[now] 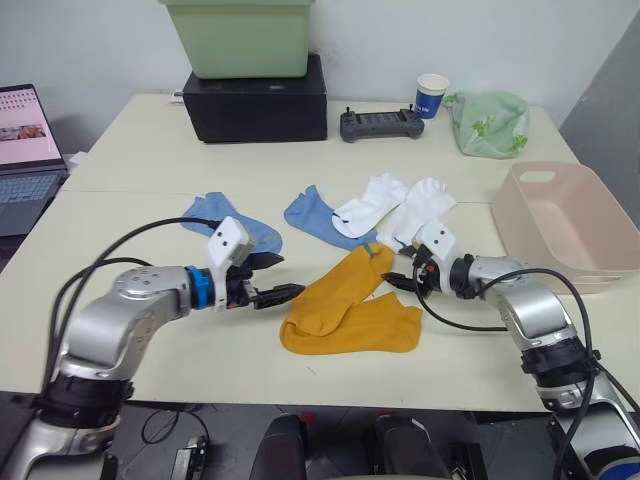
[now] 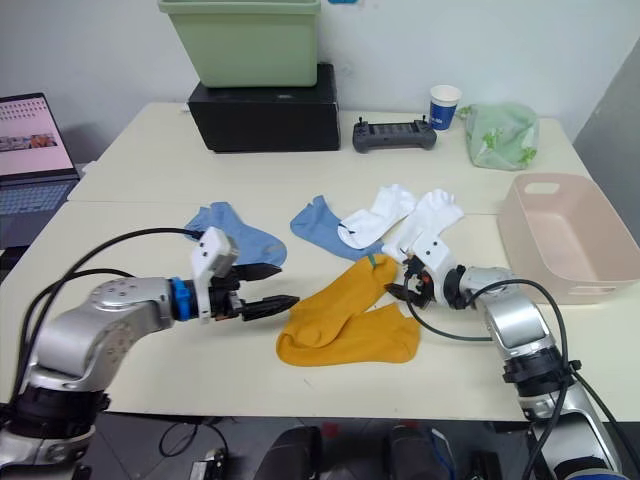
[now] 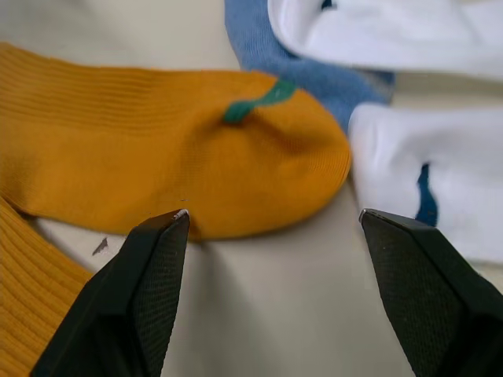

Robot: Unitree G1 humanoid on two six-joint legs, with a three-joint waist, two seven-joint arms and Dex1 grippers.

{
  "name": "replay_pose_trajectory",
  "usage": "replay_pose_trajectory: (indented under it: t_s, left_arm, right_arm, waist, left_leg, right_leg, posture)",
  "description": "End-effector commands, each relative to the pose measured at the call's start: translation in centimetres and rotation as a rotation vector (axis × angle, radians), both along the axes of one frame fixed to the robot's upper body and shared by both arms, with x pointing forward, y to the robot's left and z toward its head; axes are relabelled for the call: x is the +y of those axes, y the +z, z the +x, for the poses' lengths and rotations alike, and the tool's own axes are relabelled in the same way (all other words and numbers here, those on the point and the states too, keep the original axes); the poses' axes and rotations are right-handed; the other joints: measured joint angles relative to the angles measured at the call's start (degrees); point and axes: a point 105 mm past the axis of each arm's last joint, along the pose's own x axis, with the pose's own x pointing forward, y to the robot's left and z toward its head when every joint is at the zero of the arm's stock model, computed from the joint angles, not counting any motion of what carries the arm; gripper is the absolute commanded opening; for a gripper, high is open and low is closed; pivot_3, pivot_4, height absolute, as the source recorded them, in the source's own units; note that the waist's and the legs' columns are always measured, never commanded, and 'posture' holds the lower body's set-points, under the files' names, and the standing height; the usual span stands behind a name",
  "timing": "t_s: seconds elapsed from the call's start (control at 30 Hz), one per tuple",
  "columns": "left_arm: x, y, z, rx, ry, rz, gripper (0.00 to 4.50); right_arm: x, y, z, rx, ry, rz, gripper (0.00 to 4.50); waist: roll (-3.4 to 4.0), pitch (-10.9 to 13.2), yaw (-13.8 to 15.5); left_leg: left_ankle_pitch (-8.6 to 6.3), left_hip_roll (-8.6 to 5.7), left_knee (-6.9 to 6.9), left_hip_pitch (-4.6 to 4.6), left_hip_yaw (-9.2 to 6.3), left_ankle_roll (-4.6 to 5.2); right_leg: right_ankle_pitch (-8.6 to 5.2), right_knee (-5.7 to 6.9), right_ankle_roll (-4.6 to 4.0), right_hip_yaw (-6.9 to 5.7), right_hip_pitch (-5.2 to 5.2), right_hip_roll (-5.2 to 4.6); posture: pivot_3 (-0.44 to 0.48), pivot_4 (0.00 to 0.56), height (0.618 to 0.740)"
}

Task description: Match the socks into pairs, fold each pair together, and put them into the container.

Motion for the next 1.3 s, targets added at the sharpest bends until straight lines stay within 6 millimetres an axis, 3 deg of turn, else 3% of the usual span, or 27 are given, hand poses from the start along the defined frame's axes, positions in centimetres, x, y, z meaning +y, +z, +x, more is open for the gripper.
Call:
replay_pose_trajectory:
  t_s: [0.03,0.13,0.33,0.37,0.47,0.73,0.87,1.2,1.3]
  left_arm:
    - [-1.7,-0.3,1.1,-0.052,-0.057,0.027,4.25]
    - [-2.3,-1.5,1.4,-0.031,-0.093,0.077,4.25]
    - [-0.8,-1.7,1.7,-0.01,-0.061,0.114,4.25]
    - [-0.5,-1.7,1.7,0.0,-0.053,0.112,4.27]
    - [-0.1,-2.3,1.3,0.032,-0.064,0.127,3.65]
    - [0.0,-2.9,0.3,0.096,-0.079,0.083,1.16]
    - [0.1,-2.9,0.3,0.098,-0.071,0.083,0.04]
    - [-0.2,-2.1,-0.1,0.111,-0.079,0.036,0.04]
    - [-1.0,-0.3,-1.3,0.137,-0.133,-0.058,0.04]
  right_arm:
    - [0.3,1.6,-0.1,0.019,-0.033,0.072,3.72]
    - [0.6,1.3,-0.1,0.073,-0.066,0.116,3.72]
    - [2.1,1.7,0.6,0.148,-0.119,0.25,3.72]
    - [2.2,1.8,0.7,0.153,-0.123,0.263,3.54]
    - [2.4,1.9,0.8,0.16,-0.131,0.29,2.79]
    - [2.2,2.5,0.6,0.132,-0.123,0.304,0.07]
    - [2.6,3.6,0.5,0.096,-0.096,0.337,0.0]
    - [3.2,6.4,0.3,0.027,-0.023,0.369,0.0]
    - [3.3,7.6,0.2,-0.001,0.009,0.379,0.0]
  waist:
    - [0.0,0.0,0.0]
    - [0.0,0.0,-0.2]
    - [0.0,0.0,-0.5]
    - [0.0,0.0,-0.5]
    - [0.0,0.0,-0.4]
    - [0.0,0.0,-0.3]
    - [0.0,0.0,-0.3]
    - [0.0,0.0,-0.3]
    - [0.0,0.0,-0.3]
  left_leg:
    - [0.0,-0.01,0.0,-0.01,0.02,0.0]
    - [0.0,0.0,0.0,-0.03,0.02,0.0]
    - [0.0,0.05,-0.01,0.01,-0.01,0.01]
    - [0.01,0.05,0.0,0.01,-0.02,0.0]
    - [0.01,0.02,0.02,0.0,0.02,0.0]
    - [0.0,0.02,0.03,-0.05,0.04,0.01]
    - [0.01,0.03,0.03,-0.19,0.05,0.01]
    - [0.02,0.03,0.07,-0.39,0.05,0.0]
    - [0.02,0.04,0.07,-0.45,0.05,0.0]
  right_leg:
    - [0.0,0.0,0.0,0.03,-0.02,0.0]
    - [0.0,0.01,0.0,0.03,-0.04,0.0]
    - [0.0,0.28,0.0,0.03,-0.16,0.06]
    - [-0.01,0.31,-0.01,0.03,-0.16,0.06]
    - [-0.01,0.37,0.0,0.05,-0.19,0.04]
    - [-0.01,0.41,0.0,0.06,-0.28,0.03]
    - [-0.01,0.64,0.0,0.09,-0.59,0.03]
    - [-0.01,0.75,0.0,0.08,-0.85,0.04]
    - [-0.01,0.73,0.0,0.08,-0.9,0.03]
  posture:
    - [0.0,0.15,0.74]
    - [0.0,0.15,0.74]
    - [0.0,0.15,0.74]
    - [0.0,0.15,0.74]
    - [0.0,0.15,0.74]
    - [0.0,0.15,0.74]
    - [0.0,0.15,0.74]
    - [0.0,0.15,0.74]
    - [0.0,0.15,0.74]
